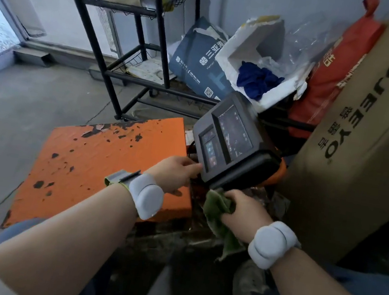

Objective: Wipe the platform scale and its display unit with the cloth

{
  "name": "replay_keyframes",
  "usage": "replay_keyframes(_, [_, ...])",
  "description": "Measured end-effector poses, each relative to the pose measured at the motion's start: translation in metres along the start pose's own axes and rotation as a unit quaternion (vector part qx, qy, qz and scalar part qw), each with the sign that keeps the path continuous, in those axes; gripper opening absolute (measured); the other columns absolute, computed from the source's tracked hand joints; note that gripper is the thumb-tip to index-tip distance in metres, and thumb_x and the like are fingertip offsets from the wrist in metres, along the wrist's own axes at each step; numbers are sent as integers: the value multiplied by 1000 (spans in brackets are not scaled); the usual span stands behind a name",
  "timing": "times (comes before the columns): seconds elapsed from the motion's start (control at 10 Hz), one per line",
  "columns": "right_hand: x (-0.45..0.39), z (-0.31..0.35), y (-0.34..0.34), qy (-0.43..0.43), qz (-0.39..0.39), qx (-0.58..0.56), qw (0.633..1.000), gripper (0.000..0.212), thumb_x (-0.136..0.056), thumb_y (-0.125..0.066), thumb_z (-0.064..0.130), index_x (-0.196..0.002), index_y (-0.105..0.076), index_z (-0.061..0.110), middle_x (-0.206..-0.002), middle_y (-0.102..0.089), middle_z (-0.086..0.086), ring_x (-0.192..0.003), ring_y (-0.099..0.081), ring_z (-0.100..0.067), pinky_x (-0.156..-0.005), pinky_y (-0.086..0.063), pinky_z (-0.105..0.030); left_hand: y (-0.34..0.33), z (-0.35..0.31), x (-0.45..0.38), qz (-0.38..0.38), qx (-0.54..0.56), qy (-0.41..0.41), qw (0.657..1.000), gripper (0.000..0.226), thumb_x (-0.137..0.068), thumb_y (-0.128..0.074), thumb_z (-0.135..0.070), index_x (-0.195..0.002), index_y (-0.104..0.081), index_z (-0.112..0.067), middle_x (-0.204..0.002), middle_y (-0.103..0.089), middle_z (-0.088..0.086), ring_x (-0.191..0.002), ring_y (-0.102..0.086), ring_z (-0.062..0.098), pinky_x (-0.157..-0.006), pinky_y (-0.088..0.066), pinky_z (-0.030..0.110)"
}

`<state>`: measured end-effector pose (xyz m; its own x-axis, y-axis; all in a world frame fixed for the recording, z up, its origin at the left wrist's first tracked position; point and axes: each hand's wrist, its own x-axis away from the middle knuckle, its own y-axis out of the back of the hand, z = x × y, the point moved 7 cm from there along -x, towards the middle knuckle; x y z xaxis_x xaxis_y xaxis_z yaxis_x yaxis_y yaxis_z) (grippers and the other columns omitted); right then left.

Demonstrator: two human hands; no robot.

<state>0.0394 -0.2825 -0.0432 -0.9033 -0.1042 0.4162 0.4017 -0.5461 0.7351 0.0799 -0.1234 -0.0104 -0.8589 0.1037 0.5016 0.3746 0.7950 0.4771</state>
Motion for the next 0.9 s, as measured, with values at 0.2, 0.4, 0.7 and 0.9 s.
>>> replay_keyframes(0.2, [-29, -73, -5, -203, -91, -124, 967, 64, -79, -69, 25, -130, -41, -1, -127, -55, -17, -116, -53, -36, -97, -44, -40, 9, 17, 10, -7, -75, -6, 997, 37, -94, -49, -40, -122, -57, -17, -112, -65, 7, -101, -64, 22, -86, -57, 40])
replay_keyframes(0.4, [-59, -109, -17, -250, -156, -427, 855, 45, -80, -64, 13, -123, -53, 3, -113, -61, -19, -100, -59, -40, -93, -48, -54, 14, 21, 10, -18, -67, -14, 997, 36, -94, -50, -39, -121, -59, -17, -109, -67, 6, -99, -65, 21, -87, -56, 39])
replay_keyframes(0.7, [-71, -93, -42, -200, 3, -55, 978, 37, -95, -43, 15, -124, -54, -6, -130, -55, -22, -123, -49, -36, -101, -37, -38, 29, 13, 20, -44, -70, -24, 996, 34, -94, -50, -35, -121, -59, -15, -111, -67, 3, -100, -65, 18, -88, -56, 37])
replay_keyframes(0.9, [-60, -96, -5, -172, -213, -356, 893, 35, -84, -52, -6, -117, -60, 2, -127, -57, -16, -118, -50, -35, -102, -38, -37, 34, 9, 24, -47, -57, -28, 997, 32, -95, -51, -33, -119, -60, -13, -110, -67, 0, -100, -64, 16, -87, -56, 33])
